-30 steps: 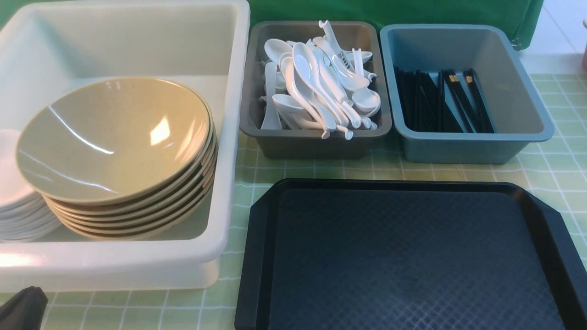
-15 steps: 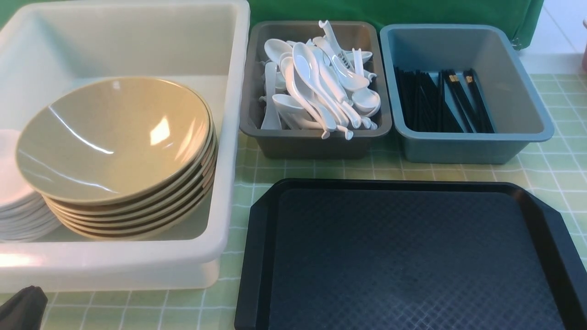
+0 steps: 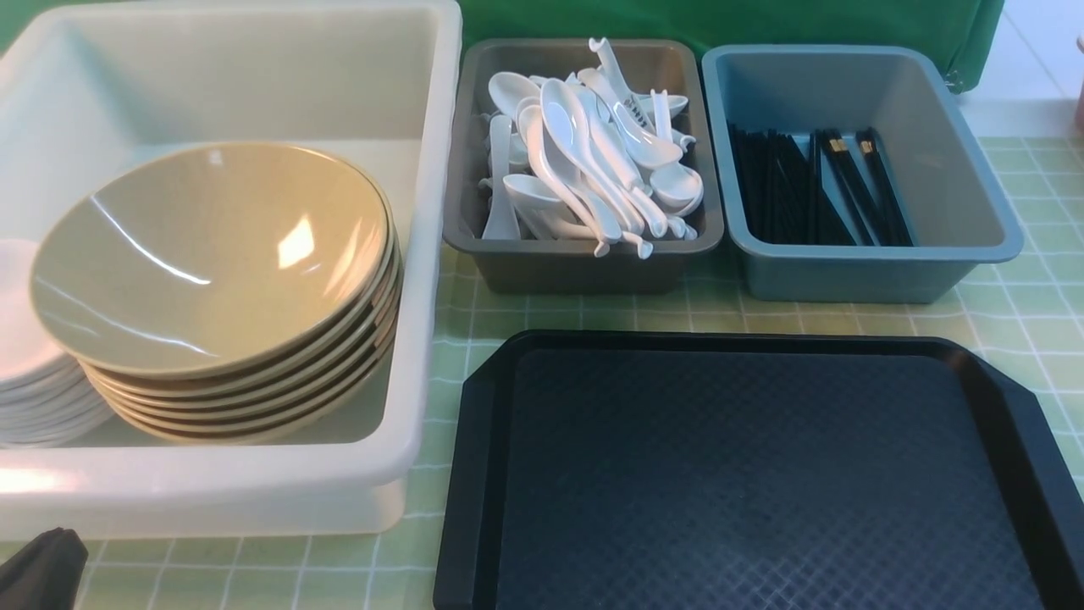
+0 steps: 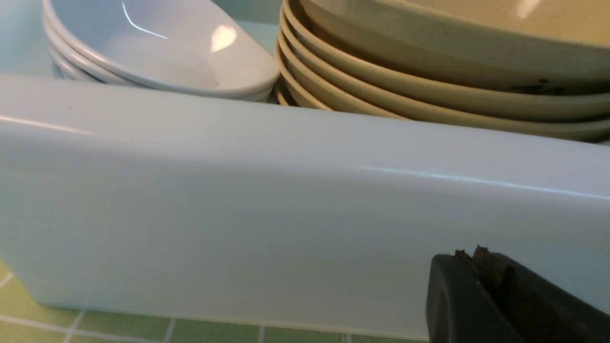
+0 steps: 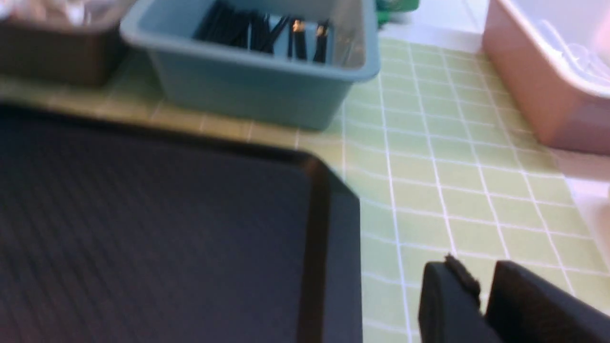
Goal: On green table put chopsticks spoon bowls plates into blue grey white boxes.
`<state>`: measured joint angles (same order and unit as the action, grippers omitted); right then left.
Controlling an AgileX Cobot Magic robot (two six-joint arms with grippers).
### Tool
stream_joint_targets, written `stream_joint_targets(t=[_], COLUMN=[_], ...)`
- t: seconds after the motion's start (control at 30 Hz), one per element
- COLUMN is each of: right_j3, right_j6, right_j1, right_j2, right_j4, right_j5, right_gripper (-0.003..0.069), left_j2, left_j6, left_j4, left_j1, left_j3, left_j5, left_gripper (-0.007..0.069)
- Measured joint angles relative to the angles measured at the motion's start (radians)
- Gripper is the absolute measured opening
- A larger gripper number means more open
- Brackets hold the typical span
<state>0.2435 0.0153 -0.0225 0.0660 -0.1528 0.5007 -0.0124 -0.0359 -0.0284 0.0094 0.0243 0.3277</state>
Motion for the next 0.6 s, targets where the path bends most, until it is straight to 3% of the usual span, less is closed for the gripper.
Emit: stream_joint_targets(t=[0.27, 0.6], right_j3=[-0.213, -0.247], right_j6=[0.039, 0.042], right_j1=[-0.06, -0.064], right_j2=[-0.076, -0.076], right_j4=[0.009, 0.009], right_j5=[-0.08, -0.206], right_gripper=[0.015, 0.0153], left_j2=[0.0, 0.0], left_j6=[-0.001, -0.001], left_j4=[0.0, 0.0], left_j1=[0.0, 0.0], left_j3=[0.0, 0.0], left_j5=[0.0, 0.0], left_gripper=[-0.0001, -0.0001])
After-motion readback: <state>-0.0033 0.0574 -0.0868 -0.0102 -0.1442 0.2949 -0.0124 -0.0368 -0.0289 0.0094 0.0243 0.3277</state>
